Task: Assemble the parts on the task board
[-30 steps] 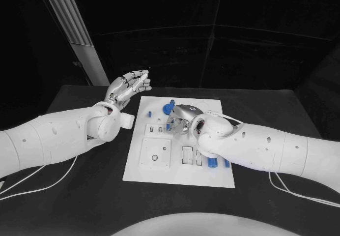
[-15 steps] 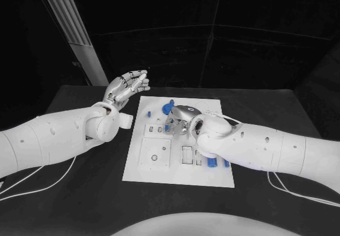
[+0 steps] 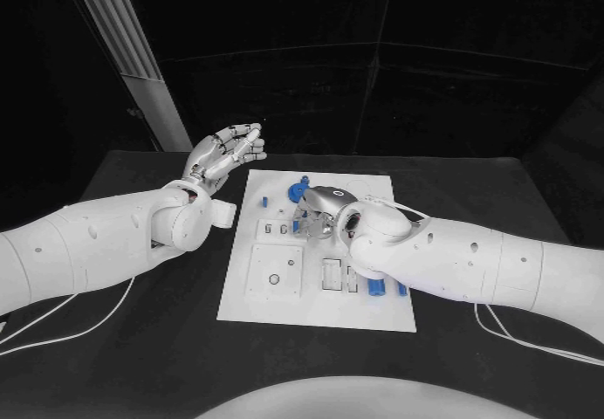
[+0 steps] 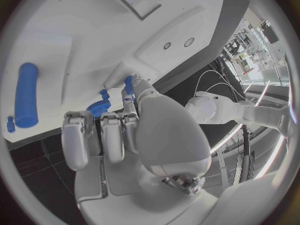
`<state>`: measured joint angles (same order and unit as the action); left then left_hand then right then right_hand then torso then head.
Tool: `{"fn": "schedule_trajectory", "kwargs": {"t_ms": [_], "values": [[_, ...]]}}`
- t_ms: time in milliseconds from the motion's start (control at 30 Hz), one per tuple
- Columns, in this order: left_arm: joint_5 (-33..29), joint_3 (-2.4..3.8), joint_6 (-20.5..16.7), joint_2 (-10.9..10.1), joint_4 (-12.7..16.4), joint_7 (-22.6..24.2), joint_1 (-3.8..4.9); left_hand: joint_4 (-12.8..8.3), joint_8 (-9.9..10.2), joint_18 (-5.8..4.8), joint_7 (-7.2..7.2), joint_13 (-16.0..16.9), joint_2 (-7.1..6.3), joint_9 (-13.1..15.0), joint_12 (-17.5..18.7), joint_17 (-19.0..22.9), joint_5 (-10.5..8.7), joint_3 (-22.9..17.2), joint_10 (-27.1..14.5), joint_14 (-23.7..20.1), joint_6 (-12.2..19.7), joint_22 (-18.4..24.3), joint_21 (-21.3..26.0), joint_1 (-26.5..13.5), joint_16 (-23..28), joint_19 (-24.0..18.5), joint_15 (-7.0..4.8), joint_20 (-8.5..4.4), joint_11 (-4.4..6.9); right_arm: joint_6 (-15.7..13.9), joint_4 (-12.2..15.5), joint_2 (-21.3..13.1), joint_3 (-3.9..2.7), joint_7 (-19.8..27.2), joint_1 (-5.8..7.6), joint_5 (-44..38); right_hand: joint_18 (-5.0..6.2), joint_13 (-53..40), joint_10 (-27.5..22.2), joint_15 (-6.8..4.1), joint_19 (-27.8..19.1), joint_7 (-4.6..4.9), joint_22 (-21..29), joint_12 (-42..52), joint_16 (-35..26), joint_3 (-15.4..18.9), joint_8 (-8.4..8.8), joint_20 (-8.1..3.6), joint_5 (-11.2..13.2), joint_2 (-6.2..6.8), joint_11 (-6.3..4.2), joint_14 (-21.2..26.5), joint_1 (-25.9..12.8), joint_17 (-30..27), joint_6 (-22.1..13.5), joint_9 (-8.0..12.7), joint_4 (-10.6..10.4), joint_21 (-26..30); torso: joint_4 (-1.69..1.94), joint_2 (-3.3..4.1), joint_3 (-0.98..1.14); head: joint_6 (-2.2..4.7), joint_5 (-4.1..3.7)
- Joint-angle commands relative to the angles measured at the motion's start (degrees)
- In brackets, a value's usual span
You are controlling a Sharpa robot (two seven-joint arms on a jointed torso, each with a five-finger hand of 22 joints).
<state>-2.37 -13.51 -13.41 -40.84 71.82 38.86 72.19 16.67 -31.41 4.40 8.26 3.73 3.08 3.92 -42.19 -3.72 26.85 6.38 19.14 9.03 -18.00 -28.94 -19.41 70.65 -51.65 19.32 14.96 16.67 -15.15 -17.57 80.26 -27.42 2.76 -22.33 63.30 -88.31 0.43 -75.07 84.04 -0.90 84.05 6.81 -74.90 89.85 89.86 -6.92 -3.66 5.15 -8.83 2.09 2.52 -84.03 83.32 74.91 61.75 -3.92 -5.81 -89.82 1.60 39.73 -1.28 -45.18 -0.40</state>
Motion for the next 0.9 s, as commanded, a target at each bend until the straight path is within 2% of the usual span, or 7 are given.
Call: {"fn": "schedule_trajectory", "kwargs": {"t_ms": [33,433,567,733,767,833,900], "values": [[0.32,0.03,0.26,-0.07,0.10,10.98,0.10,0.07,-0.13,0.39,8.76,-0.03,0.43,-0.01,-0.16,0.00,0.28,0.26,-0.48,-0.42,0.33,0.09,0.06,0.26,-0.07,-0.43,0.08,0.00,-0.05,1.03,-0.01,0.06,0.01,0.05,0.01,-0.47,-0.43,-14.93,5.96,0.60,5.95,0.61,-15.10,0.15,0.14,0.09,0.15,0.59,-0.25,1.06,0.79,-5.97,-0.43,15.09,-1.18,0.17,0.31,-0.18,-0.01,-0.06,0.01,0.04,0.15],[0.32,0.03,0.36,-0.10,-0.03,10.93,0.10,0.07,-0.13,0.39,8.76,-0.03,0.43,-0.01,-0.16,0.00,0.28,0.26,-0.48,-0.42,0.33,0.09,0.06,0.26,-0.07,-0.43,0.08,0.00,-0.05,0.88,0.02,0.02,0.01,-0.18,-0.02,-0.54,-0.43,-14.93,5.96,1.63,5.95,1.84,-15.10,0.15,0.14,0.27,0.02,1.47,-0.02,2.45,1.95,-5.97,-1.80,15.09,-2.63,0.09,-0.10,-0.18,-0.13,0.03,0.03,0.19,-0.19],[0.32,0.03,0.44,-0.07,-0.06,10.92,0.10,0.07,-0.20,0.38,8.76,-0.03,0.47,-0.01,-0.18,0.00,0.32,0.26,-0.50,-0.44,0.35,0.14,0.09,0.34,-0.10,-0.48,0.08,0.01,-0.05,0.40,0.14,-0.04,0.02,-0.22,-0.03,-0.56,-0.43,-14.93,5.96,1.87,5.95,2.09,-15.10,0.15,0.14,0.43,-0.04,1.74,0.03,3.12,2.20,-5.97,-2.45,15.09,-2.90,0.04,-0.47,-0.18,-0.02,0.05,0.04,0.14,-0.30],[0.32,0.03,0.46,-0.08,-0.08,10.91,0.10,0.07,-0.21,0.38,8.76,-0.03,0.48,-0.01,-0.18,0.00,0.33,0.26,-0.50,-0.45,0.35,0.15,0.09,0.35,-0.10,-0.49,0.08,0.01,-0.05,-0.87,0.33,-0.13,0.02,-0.12,-0.04,-0.65,-0.43,-14.93,5.96,2.38,5.95,2.54,-15.10,0.15,0.14,0.91,-0.06,2.31,2.12,5.29,2.63,-5.97,-4.69,15.09,-3.80,0.00,-2.68,-0.18,0.01,0.06,0.04,0.03,-0.36],[0.32,0.03,0.46,-0.08,-0.08,10.91,0.10,0.07,-0.21,0.38,8.76,-0.03,0.48,-0.01,-0.18,0.00,0.33,0.26,-0.50,-0.45,0.35,0.15,0.09,0.35,-0.10,-0.49,0.08,0.01,-0.05,-0.95,0.34,-0.13,0.02,-0.11,-0.04,-0.68,-0.43,-14.93,5.96,2.40,5.95,2.55,-15.10,0.15,0.14,0.91,-0.07,2.34,2.27,5.40,2.64,-5.97,-4.77,15.09,-3.84,-0.01,-2.81,-0.18,0.00,0.04,0.04,0.02,-0.36],[0.32,0.03,0.48,-0.08,-0.08,10.91,0.10,0.07,-0.21,0.38,8.76,-0.03,0.48,-0.01,-0.18,0.00,0.33,0.26,-0.50,-0.45,0.35,0.15,0.09,0.35,-0.10,-0.49,0.08,0.01,-0.05,-2.10,0.48,-0.23,0.01,0.03,-0.04,-0.97,-0.43,-14.93,5.96,2.69,5.95,2.80,-15.10,0.15,0.14,1.51,-0.06,2.64,4.15,6.84,2.84,-5.97,-5.67,15.09,-4.59,-0.02,-4.99,-0.18,-0.01,0.03,0.02,0.03,-0.36],[0.32,0.03,0.51,-0.07,-0.08,10.92,0.09,0.07,-0.21,0.38,8.76,-0.03,0.48,-0.01,-0.18,0.00,0.33,0.26,-0.50,-0.45,0.35,0.15,0.09,0.35,-0.10,-0.49,0.08,0.01,-0.05,-3.05,0.68,-0.40,0.01,0.21,-0.04,-1.09,-0.43,-14.93,5.96,2.88,5.95,2.85,-15.10,0.15,0.14,2.92,-0.14,2.85,4.93,7.72,3.07,-5.97,-5.69,15.09,-5.12,-0.07,-7.22,-0.18,0.01,0.04,0.01,0.06,-0.34]]}}
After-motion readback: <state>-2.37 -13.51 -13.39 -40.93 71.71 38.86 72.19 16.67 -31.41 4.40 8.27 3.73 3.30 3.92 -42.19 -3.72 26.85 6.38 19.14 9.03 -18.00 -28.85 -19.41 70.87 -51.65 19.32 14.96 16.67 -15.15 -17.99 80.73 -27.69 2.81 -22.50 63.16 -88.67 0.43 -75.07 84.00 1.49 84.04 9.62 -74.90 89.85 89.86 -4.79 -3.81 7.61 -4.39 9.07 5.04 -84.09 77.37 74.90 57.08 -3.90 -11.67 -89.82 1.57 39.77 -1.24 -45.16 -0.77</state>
